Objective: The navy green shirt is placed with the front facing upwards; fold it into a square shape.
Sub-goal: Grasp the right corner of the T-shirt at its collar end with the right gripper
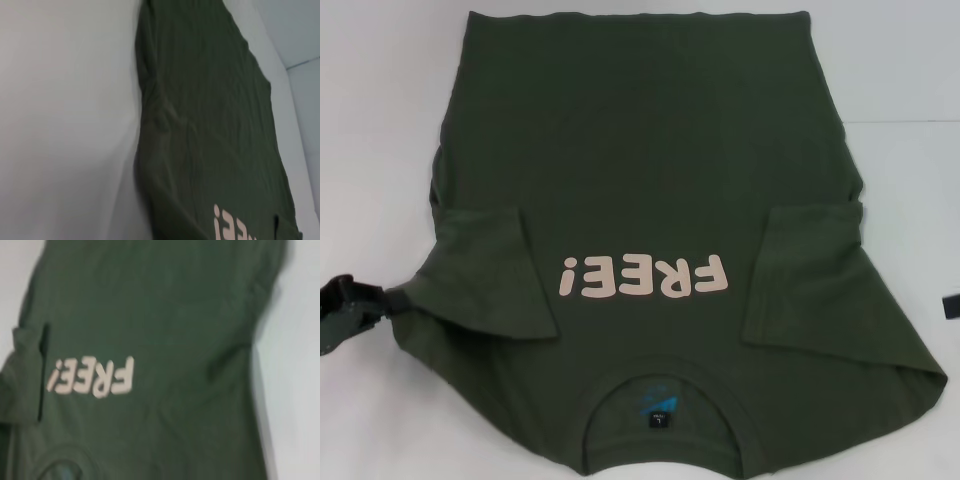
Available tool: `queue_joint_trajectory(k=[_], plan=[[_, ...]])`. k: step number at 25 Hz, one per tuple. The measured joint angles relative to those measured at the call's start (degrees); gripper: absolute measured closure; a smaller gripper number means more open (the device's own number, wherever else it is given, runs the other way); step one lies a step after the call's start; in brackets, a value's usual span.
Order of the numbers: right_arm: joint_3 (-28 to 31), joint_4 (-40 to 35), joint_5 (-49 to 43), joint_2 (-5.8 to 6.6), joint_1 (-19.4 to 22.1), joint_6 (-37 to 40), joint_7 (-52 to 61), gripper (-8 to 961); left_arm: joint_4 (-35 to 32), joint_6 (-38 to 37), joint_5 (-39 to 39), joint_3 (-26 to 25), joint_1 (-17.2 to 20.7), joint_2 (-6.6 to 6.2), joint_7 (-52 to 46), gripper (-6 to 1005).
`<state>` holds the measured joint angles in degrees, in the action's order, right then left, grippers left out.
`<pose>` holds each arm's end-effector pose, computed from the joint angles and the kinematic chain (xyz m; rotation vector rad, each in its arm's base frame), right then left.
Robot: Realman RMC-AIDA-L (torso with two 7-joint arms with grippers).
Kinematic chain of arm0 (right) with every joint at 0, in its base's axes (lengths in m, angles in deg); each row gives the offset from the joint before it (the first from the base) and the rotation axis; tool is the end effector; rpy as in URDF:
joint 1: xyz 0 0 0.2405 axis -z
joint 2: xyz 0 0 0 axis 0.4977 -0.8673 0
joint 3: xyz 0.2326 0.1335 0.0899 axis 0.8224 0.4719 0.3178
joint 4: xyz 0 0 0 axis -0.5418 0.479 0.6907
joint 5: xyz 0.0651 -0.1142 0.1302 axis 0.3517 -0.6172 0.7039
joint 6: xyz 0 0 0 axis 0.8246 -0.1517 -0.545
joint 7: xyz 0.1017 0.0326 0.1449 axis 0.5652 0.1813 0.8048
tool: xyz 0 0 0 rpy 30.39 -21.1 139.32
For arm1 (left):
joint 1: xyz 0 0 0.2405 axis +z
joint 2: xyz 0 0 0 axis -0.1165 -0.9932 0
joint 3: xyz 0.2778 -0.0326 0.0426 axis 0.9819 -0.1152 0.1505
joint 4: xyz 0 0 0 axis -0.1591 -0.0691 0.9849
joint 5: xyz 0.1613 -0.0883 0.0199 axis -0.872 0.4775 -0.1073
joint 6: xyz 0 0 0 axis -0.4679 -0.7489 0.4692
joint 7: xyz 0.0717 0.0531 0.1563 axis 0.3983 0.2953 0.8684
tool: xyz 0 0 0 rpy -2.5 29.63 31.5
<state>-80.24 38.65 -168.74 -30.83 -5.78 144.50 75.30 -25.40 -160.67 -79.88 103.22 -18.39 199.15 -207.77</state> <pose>0.3369 0.3496 0.0694 -2.2415 1.8253 0.1078 -0.3494 0.3189 0.0166 -1.7882 -2.0503 -0.7141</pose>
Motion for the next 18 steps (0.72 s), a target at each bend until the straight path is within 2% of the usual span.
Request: queue_joint_trajectory(k=[3,9,18], plan=[[-0.18,-0.01,-0.69,-0.77,0.37,0.38,-2.77,47,0.79,0.84,0.00,0.35,-0.91,-0.22,0.03,996],[-0.81,-0.04,-5.77,-3.98,0.04,-0.68,-7.22,50,1.61,1.54,0.00,0.41,-1.62,-0.36,0.05,996],[-1.16,-0.04,-6.85,-5.16,-0.25,-2.87,-7.09,53,1.61,1.62,0.07,0.08,-1.51,-0.08,0.09,996]])
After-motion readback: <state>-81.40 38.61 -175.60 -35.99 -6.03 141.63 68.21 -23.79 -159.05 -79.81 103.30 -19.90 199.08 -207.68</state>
